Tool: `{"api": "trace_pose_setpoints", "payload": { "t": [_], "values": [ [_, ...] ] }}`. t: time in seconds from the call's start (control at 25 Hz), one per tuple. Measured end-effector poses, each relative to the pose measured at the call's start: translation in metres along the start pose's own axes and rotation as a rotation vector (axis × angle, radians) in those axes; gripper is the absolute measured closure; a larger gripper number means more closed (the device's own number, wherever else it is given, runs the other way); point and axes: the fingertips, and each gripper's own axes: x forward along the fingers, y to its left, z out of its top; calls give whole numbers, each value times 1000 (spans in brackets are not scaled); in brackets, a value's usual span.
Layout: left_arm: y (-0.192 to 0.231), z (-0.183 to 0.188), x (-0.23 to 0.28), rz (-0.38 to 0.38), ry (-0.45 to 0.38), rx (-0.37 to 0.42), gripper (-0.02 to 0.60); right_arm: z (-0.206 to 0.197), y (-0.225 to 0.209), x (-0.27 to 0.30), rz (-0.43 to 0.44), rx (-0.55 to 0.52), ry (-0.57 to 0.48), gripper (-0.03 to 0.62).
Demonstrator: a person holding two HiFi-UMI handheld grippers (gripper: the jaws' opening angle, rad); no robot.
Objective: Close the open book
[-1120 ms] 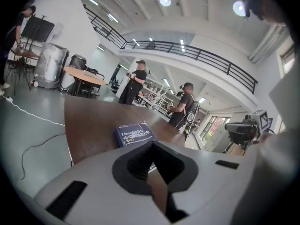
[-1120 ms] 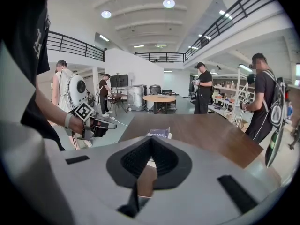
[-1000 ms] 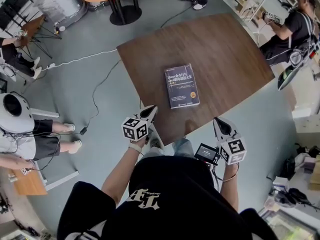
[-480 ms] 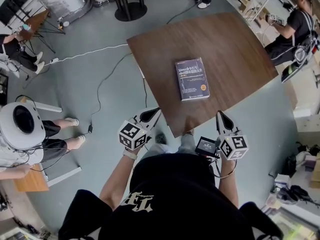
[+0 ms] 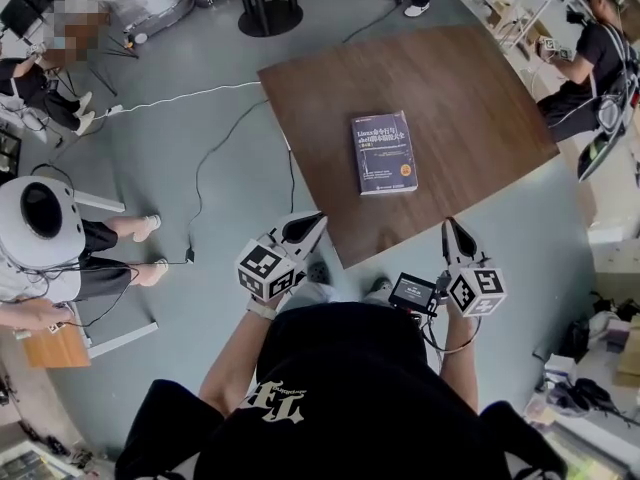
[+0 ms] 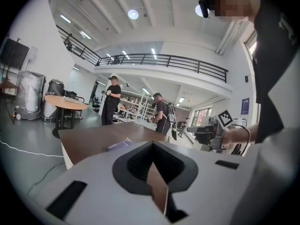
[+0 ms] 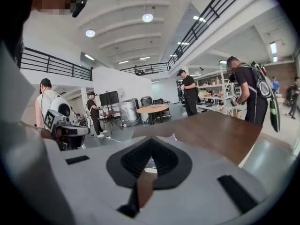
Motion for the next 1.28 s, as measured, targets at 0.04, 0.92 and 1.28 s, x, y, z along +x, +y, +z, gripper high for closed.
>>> {"api": "trace_pose_setpoints", "payload": {
  "t": [0.04, 0.92, 1.28],
  "values": [
    [-6, 0, 6, -2, -5, -7, 575, 0, -5, -4, 3, -5, 2, 606],
    [-94, -6, 81, 33, 1, -33, 575, -17, -63, -36, 141, 17, 16, 606],
    [-95, -6, 89, 49, 6, -33, 575, -19, -70, -31, 158, 24, 22, 606]
  ]
}}
